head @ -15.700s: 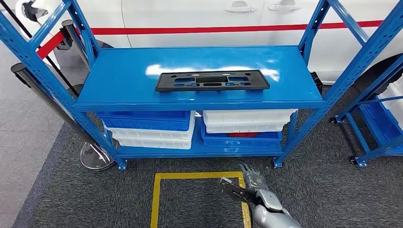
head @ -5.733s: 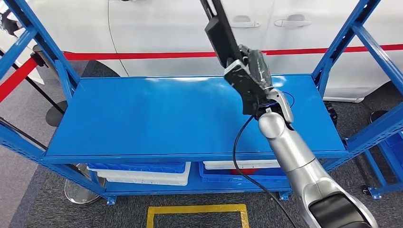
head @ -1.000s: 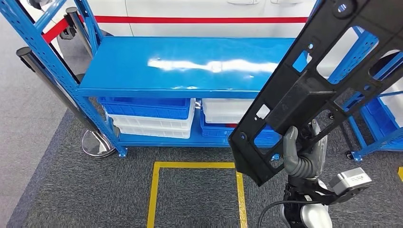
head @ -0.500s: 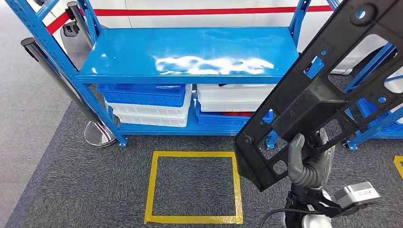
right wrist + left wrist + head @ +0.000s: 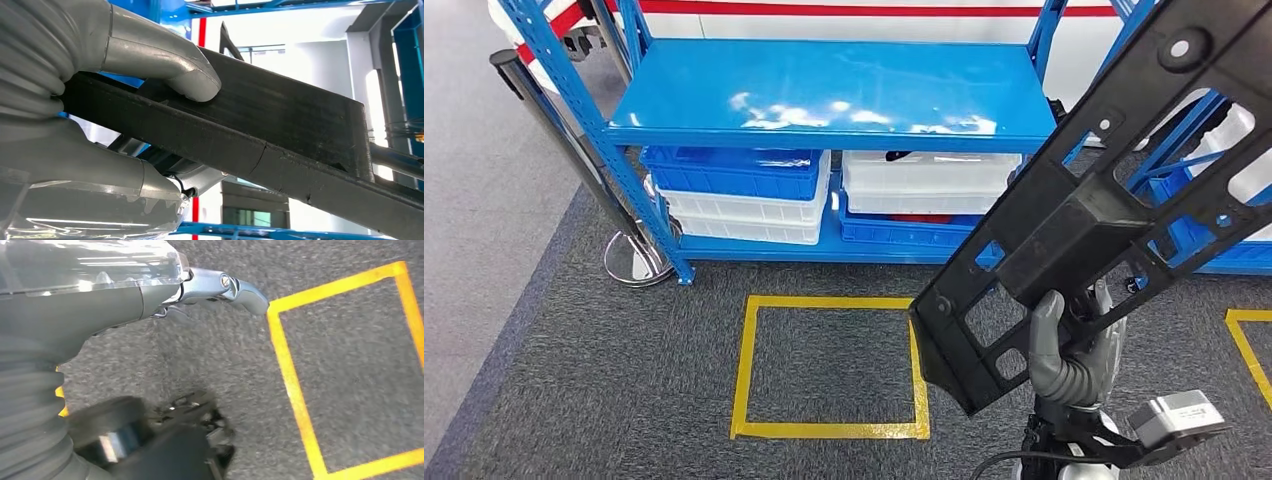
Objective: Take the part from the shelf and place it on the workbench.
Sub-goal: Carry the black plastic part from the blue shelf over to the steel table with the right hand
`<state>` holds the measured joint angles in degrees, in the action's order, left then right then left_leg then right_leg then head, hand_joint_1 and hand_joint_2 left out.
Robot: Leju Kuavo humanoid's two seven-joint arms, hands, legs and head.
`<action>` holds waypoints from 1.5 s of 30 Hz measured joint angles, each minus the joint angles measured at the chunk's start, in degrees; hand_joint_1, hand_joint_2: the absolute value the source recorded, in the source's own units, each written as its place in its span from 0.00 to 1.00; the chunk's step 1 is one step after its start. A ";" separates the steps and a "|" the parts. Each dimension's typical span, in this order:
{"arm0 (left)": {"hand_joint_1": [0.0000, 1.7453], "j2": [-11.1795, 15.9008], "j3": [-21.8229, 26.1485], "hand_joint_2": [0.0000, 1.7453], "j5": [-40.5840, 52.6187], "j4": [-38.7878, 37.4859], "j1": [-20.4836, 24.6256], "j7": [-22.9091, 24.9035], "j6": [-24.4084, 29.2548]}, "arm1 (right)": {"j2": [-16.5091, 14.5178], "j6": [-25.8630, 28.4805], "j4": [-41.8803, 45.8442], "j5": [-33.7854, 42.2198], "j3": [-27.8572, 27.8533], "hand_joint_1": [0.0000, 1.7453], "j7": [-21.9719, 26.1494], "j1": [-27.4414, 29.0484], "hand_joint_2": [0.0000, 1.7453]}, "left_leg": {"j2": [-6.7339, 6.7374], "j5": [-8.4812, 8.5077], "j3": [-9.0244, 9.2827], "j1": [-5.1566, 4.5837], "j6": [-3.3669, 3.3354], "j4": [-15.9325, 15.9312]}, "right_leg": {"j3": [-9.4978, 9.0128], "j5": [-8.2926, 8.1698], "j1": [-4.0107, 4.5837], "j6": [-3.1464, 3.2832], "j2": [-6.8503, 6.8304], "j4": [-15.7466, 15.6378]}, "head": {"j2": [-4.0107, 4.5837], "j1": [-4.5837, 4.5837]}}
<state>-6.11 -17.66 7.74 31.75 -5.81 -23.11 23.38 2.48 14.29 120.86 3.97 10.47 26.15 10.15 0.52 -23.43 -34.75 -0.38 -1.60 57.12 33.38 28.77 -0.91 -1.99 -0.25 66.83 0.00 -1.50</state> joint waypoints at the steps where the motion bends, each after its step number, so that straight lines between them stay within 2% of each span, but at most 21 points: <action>1: 0.00 -0.27 0.01 1.00 -0.01 -0.40 0.79 -0.03 0.04 | -0.01 0.19 0.04 -0.32 0.15 1.00 -0.31 -0.15 1.00 | -0.06 0.30 -0.75 -0.07 0.23 0.55 | -2.63 0.30 0.12 0.29 0.05 -3.96 | 0.00 -0.03; 3: 0.00 -0.68 0.04 1.00 -0.06 -1.26 1.97 -0.36 0.17 | -0.03 0.65 0.14 -0.95 0.44 1.00 -0.70 -0.28 1.00 | -0.11 1.09 -1.57 -0.17 0.80 1.08 | -5.16 1.49 0.46 1.01 0.17 -8.44 | 0.00 -0.03; 6: 0.00 -0.92 0.17 1.00 -0.32 -2.65 2.87 -1.02 0.31 | -0.17 2.16 0.23 -2.55 0.66 1.00 -0.92 -0.22 1.00 | -0.18 1.13 -2.26 -0.12 1.72 1.52 | -4.33 0.47 0.28 2.20 0.02 -8.95 | 0.00 -0.05; 8: 0.00 -0.95 0.24 1.00 -0.48 -3.30 3.07 -1.25 0.39 | -0.44 3.56 0.22 -3.90 0.72 1.00 -0.96 -0.09 1.00 | -0.29 -3.13 -3.60 0.08 2.41 5.52 | -3.26 -0.65 -0.07 3.03 -0.18 -9.14 | 0.00 -0.13; 10: 0.00 -0.95 0.24 1.00 -0.38 -3.72 3.24 -1.30 0.54 | -0.72 4.82 0.21 -4.92 0.74 1.00 -0.86 0.09 1.00 | -0.32 -8.47 -5.29 0.42 2.96 12.85 | -1.85 -1.74 0.00 3.31 -0.24 -9.01 | 0.00 -0.18; 11: 0.00 -0.96 0.24 1.00 -0.24 -3.91 3.34 -1.30 0.66 | -0.85 5.38 0.19 -5.22 0.74 1.00 -0.65 0.24 1.00 | -0.31 -9.67 -5.61 0.56 3.16 15.86 | -1.05 -2.26 0.01 3.26 -0.30 -8.88 | 0.00 -0.18; 13: 0.00 -0.98 0.24 1.00 0.00 -4.18 3.49 -1.29 0.86 | -1.03 6.25 0.13 -5.48 0.74 1.00 0.06 0.58 1.00 | -0.32 -8.36 -3.88 0.73 3.29 16.75 | 0.62 -3.20 0.00 3.08 -0.35 -8.43 | 0.00 -0.19; 15: 0.00 -1.00 0.24 1.00 0.16 -4.29 3.74 -1.15 1.05 | -1.21 6.79 0.11 -5.46 0.74 1.00 0.64 0.76 1.00 | -0.41 -5.76 1.36 0.78 2.93 10.06 | 2.02 -3.98 -0.01 2.75 -0.31 -7.93 | 0.00 -0.19; 17: 0.00 -1.01 0.23 1.00 0.40 -4.30 4.08 -0.90 1.20 | -1.41 7.38 0.15 -5.47 0.74 1.00 0.82 0.82 1.00 | -0.62 -5.67 6.30 0.56 2.40 2.37 | 2.78 -4.80 0.03 2.16 -0.30 -7.77 | 0.00 -0.17; 19: 0.00 -1.06 0.22 1.00 0.51 -4.31 4.23 -0.68 1.29 | -1.57 8.13 0.20 -5.50 0.74 1.00 0.93 0.90 1.00 | -0.73 -6.12 7.61 0.19 1.90 -0.51 | 2.97 -5.75 -0.06 1.38 -0.37 -8.19 | 0.00 -0.16; 22: 0.00 -1.15 0.22 1.00 0.22 -4.40 4.17 -0.33 1.34 | -1.75 9.18 0.39 -5.04 0.44 1.00 1.27 1.15 1.00 | -0.42 -4.58 6.93 0.41 0.68 -1.55 | 3.69 -4.85 -0.15 0.39 -0.23 -7.17 | 0.00 -0.10; 25: 0.00 -1.31 0.22 1.00 -0.04 -4.49 4.18 -0.25 1.34 | -1.89 9.87 0.49 -3.84 -0.26 1.00 1.75 1.37 1.00 | 0.02 -3.07 5.41 0.31 -0.19 -1.60 | 7.24 1.82 -0.23 0.04 0.04 2.31 | 0.00 -0.04; 27: 0.00 -1.33 0.22 1.00 -0.09 -4.49 4.17 -0.13 1.36 | -1.90 10.17 0.49 -3.05 -0.80 1.00 1.71 1.64 1.00 | 0.46 -2.45 4.09 0.11 -0.26 -1.12 | 8.25 4.09 -0.25 -0.13 0.06 7.25 | 0.00 -0.04; 28: 0.00 -1.34 0.22 1.00 -0.13 -4.49 4.16 -0.04 1.39 | -1.91 10.25 0.49 -2.64 -1.06 1.00 1.68 1.81 1.00 | 0.77 -2.27 3.51 0.06 -0.25 -0.76 | 7.25 3.71 -0.25 -0.15 0.01 6.79 | 0.00 -0.04; 31: 0.00 -1.42 0.22 1.00 -0.27 -4.49 4.13 0.17 1.52 | -1.97 10.05 0.49 -1.01 -1.65 1.00 2.01 2.26 1.00 | 1.86 -2.17 2.29 -0.12 0.05 0.57 | -0.09 0.40 -0.02 0.32 -1.87 -3.86 | 0.00 -0.04; 33: 0.00 -1.46 0.23 1.00 -0.40 -4.49 4.10 0.26 1.67 | -2.15 9.81 0.54 -0.25 -1.89 1.00 2.32 2.51 1.00 | 2.63 -2.15 1.94 -0.30 0.55 1.18 | -2.16 -0.19 0.41 1.03 -3.01 -7.76 | 0.00 -0.07; 37: 0.00 -1.47 0.24 1.00 -0.55 -4.49 4.12 0.35 1.82 | -2.67 9.62 0.60 0.14 -2.05 1.00 2.36 3.12 1.00 | 3.04 -2.87 1.53 -0.20 1.80 2.15 | -1.39 -1.42 0.20 2.54 -1.36 -8.24 | 0.00 -0.11; 40: 0.00 -1.44 0.24 1.00 -0.55 -4.50 4.02 0.49 1.90 | -3.05 9.50 0.62 0.28 -2.05 1.00 2.30 3.21 1.00 | 0.42 -8.98 -1.76 0.26 2.66 10.88 | -0.24 -2.54 -0.03 3.35 0.06 -8.34 | 0.00 -0.19; 42: 0.00 -1.43 0.24 1.00 -0.56 -4.51 3.92 0.61 2.00 | -3.21 9.47 0.62 0.33 -2.05 1.00 2.18 3.28 1.00 | 0.03 -11.62 -3.56 0.46 2.88 16.66 | 0.77 -3.14 0.01 3.30 1.26 -8.10 | 0.00 -0.18; 43: 0.00 -1.43 0.24 1.00 -0.56 -4.51 3.90 0.64 2.08 | -3.28 9.46 0.62 0.33 -2.05 1.00 2.10 3.33 1.00 | -0.01 -11.43 -3.18 0.50 2.85 16.85 | 1.23 -3.42 0.02 3.19 1.92 -7.95 | 0.00 -0.18; 45: 0.00 -1.43 0.24 1.00 -0.56 -4.51 3.91 0.69 2.20 | -3.33 9.44 0.62 0.32 -2.05 1.00 1.99 3.42 1.00 | -0.80 -8.51 0.79 0.54 2.47 10.76 | 1.90 -3.91 0.01 2.88 3.27 -7.67 | 0.00 -0.18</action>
<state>-7.54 -17.42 7.18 27.23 -1.90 -22.43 25.58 -0.85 23.74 121.48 4.29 8.41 28.14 13.57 -0.28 -31.94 -33.96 0.16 0.87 67.88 35.28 24.86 -0.90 0.89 3.02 59.16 0.00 -1.68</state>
